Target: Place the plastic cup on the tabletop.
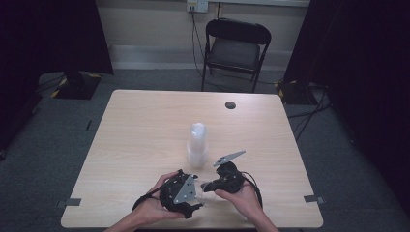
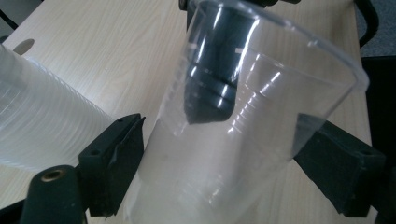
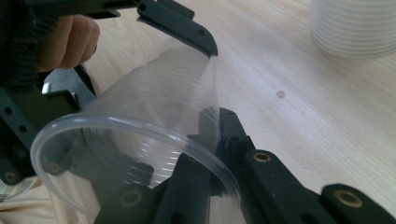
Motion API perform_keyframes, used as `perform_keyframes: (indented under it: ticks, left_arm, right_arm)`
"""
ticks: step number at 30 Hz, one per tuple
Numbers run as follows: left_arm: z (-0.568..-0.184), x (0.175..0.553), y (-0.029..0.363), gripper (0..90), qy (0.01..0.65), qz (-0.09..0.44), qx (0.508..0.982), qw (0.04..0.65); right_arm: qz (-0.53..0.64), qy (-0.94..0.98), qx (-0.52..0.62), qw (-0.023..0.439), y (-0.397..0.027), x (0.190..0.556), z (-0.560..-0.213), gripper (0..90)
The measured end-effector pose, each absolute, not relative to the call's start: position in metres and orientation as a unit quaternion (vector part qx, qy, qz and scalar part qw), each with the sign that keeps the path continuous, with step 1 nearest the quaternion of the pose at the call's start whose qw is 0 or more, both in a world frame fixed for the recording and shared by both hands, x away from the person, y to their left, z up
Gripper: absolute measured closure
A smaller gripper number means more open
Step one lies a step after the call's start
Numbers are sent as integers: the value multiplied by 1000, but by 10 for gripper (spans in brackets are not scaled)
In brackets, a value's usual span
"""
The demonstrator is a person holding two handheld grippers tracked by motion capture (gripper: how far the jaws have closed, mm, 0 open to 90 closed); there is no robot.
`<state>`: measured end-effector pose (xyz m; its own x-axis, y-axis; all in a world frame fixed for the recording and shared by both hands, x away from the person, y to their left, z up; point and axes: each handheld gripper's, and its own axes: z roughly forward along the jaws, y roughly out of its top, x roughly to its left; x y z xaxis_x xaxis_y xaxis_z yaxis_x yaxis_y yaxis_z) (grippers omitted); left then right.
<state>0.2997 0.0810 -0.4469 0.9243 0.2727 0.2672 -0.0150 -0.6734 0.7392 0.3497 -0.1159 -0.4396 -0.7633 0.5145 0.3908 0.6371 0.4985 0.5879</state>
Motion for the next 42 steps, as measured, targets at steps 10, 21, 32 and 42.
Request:
perform_keyframes:
  ticks: [10,21,32,42]
  left_arm:
    - [-447,296,72,234,53,186,890,412]
    - [-446,295,69,229,58,183,886,422]
    - [-444,298,74,279,79,167,877,443]
    - [-444,300,78,281,97,165,870,455]
  right_arm:
    - [-377,-848,-361,96,-115,352,-445,895]
    - [-381,-838,-373,112,-110,352,-448,897]
    - [-376,-836,-384,113,-106,350,-449,893]
    - [-381,-836,-384,91,-109,349,-444,846]
